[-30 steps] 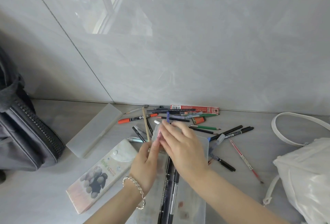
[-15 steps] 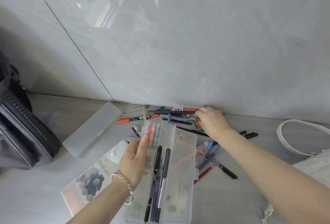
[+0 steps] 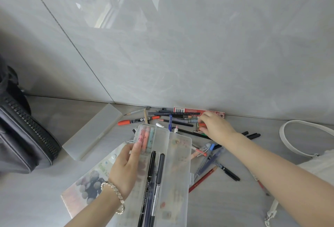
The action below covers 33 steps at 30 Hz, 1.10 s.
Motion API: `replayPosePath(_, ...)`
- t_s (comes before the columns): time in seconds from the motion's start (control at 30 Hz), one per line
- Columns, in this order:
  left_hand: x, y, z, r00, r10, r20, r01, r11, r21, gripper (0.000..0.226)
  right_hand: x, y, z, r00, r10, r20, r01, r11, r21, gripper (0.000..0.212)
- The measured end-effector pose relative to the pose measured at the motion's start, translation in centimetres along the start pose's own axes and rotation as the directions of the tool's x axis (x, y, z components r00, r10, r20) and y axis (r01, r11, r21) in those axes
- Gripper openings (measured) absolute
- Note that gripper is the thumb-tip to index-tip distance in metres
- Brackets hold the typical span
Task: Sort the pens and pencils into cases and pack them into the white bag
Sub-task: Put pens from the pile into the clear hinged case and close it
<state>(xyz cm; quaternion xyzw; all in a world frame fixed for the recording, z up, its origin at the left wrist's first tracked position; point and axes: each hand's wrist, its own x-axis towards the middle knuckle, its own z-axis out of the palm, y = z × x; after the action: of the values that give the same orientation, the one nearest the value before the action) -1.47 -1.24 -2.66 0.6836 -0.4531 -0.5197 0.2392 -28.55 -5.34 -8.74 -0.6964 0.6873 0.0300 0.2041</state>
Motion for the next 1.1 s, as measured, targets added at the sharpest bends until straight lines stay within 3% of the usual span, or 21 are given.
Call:
replayPosePath(0.2,-0.3,0.2,-0.1,1.0,-0.007,-0.003,0.007,1.0,-0.005,0.031,1.5,-0.8,-1.1,0.971,0.019,0.237,0.041,0.969,-0.244,0.052)
replayPosePath(0.37,-0.1,0.3,-0.1,0.999,-0.037,-0.013,0.037,0.999,-0.028,0.036,0.9,-1.0,-0.8,0.969,0.084,0.234,-0.038,0.98,-0.195,0.036)
replayPosePath(0.47,0.0,0.3,-0.1,0.994,-0.086,-0.068,0.079,0.992,-0.1,0.036,0.1,-1.0,-0.4,0.985,0.11,0.13,-0.102,0.993,-0.065,0.029)
replayPosePath(0.6,-0.1,0.4,0.0,0.987,-0.135,-0.092,0.115,0.973,-0.201,0.033,-2.8,-3.5,-2.5,0.984,0.178,-0.004,-0.17,0.946,0.275,0.03)
replayPosePath(0.7,-0.4,0.8,0.2,0.987,-0.141,-0.082,0.117,0.962,-0.246,0.034,-6.3,-6.8,-4.6,0.986,0.157,-0.052,-0.109,0.852,0.512,0.041)
replayPosePath(0.83,-1.0,1.2,1.0,0.987,-0.161,0.022,0.161,0.948,-0.273,0.032,-10.6,-11.1,-6.4,0.99,0.142,0.024,-0.116,0.686,0.718,0.033)
replayPosePath(0.93,-1.4,0.8,1.6,0.985,-0.165,0.057,0.174,0.948,-0.268,0.03,-11.8,-12.5,-5.6,0.987,0.152,0.059,-0.134,0.551,0.823,0.034)
replayPosePath(1.1,-1.9,0.5,2.3,0.98,-0.166,0.108,0.189,0.944,-0.269,0.037,-12.8,-13.4,-3.8,0.974,0.088,-0.211,0.127,0.559,0.819,0.013)
